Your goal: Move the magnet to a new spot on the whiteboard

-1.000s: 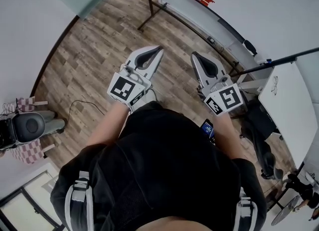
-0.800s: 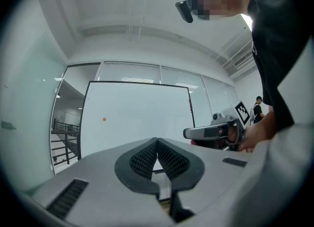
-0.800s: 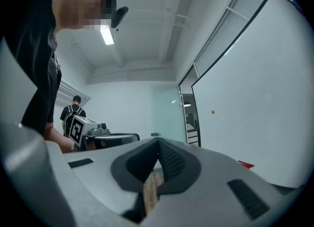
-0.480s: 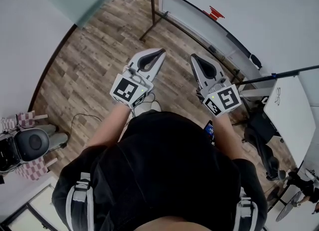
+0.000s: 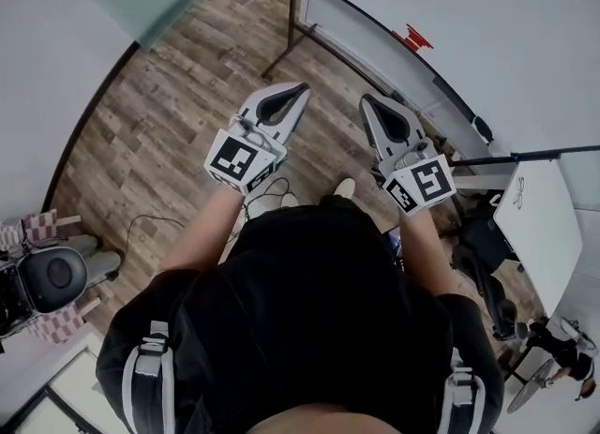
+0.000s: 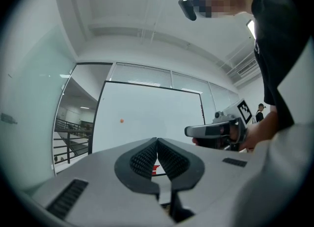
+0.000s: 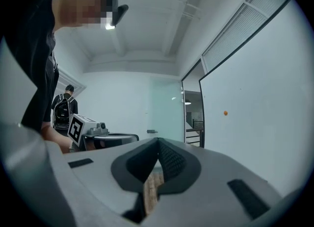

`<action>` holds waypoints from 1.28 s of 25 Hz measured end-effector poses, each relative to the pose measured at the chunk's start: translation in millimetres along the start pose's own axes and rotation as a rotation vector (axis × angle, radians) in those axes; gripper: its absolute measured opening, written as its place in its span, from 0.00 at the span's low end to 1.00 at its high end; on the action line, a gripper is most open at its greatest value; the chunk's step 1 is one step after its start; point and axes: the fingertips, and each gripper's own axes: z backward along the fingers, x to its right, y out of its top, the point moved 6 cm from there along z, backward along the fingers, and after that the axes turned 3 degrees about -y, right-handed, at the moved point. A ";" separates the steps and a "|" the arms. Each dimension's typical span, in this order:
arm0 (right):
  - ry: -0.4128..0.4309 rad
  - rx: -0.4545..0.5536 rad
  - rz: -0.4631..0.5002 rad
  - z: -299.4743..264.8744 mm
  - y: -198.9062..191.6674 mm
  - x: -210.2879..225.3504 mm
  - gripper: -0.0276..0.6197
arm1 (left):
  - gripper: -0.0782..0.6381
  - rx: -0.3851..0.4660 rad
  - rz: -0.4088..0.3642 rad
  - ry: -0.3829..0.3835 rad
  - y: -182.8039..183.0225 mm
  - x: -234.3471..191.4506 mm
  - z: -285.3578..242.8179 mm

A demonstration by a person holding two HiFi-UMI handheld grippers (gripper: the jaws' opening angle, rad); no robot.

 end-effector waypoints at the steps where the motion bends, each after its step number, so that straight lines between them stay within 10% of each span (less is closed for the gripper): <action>1: 0.005 0.003 0.007 -5.7 1.4 0.9 0.04 | 0.12 0.000 -0.003 0.006 -0.7 -5.3 -0.1; 32: 0.113 0.048 -0.023 -165.1 -10.7 219.7 0.04 | 0.12 -0.052 -0.049 0.119 -9.4 -155.9 -190.1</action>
